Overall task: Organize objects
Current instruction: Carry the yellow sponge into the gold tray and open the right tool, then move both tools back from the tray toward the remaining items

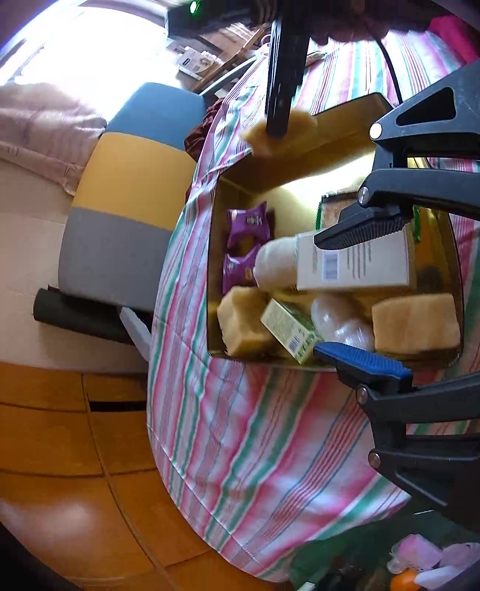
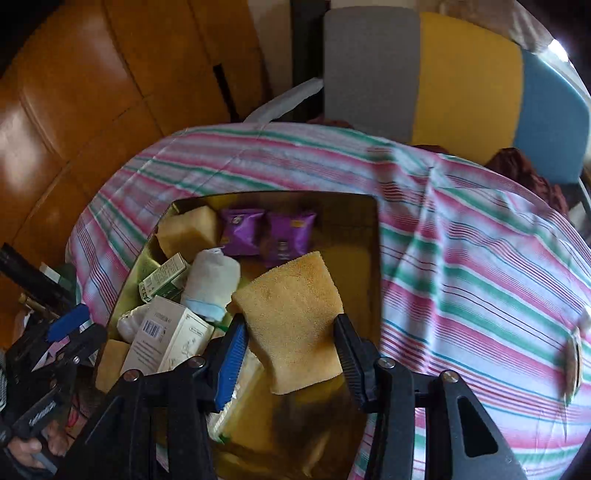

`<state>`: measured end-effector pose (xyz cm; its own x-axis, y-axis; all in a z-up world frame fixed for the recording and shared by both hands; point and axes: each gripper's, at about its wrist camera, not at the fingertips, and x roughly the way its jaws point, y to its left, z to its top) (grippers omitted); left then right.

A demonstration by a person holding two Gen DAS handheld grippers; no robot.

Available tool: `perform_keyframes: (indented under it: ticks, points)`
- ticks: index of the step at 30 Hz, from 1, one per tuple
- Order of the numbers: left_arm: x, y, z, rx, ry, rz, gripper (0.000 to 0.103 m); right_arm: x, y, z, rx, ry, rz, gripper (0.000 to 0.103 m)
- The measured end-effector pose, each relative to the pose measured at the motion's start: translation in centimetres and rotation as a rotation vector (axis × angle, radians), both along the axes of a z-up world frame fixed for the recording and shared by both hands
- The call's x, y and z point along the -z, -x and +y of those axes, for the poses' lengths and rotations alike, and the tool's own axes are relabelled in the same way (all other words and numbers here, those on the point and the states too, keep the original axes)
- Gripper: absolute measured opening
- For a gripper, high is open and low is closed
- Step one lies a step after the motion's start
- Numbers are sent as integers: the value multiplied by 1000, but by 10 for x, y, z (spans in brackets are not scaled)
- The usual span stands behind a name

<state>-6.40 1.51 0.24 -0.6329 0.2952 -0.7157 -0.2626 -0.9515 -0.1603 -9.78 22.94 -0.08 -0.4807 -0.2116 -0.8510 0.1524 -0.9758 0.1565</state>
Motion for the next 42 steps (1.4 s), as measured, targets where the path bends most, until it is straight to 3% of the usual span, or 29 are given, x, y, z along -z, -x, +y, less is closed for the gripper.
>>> perform_keyframes:
  ticks: [6,15,18,24,31,36,42]
  points:
    - [9,6,-12,-30,-25,-27,53,35,38,-26,1,-58,-82,48]
    - [17,7,-10,-33,-16,-43,53,61,59,-39,-4,-61,-96,58]
    - [18,6,-7,-29,-7,-44,55,60,56,-38,-16,-47,-96,69]
    - [15,1,-5,-35,10,-17,58,47,37,-28,4,3,-58,70]
    - [9,-2,-3,-47,28,14,61,34,9,-19,35,-17,-1,70]
    - [6,-6,1,-41,35,25,63,24,-12,-11,56,-25,43,77]
    - [4,-10,5,-32,39,34,63,12,-34,1,79,-38,85,79]
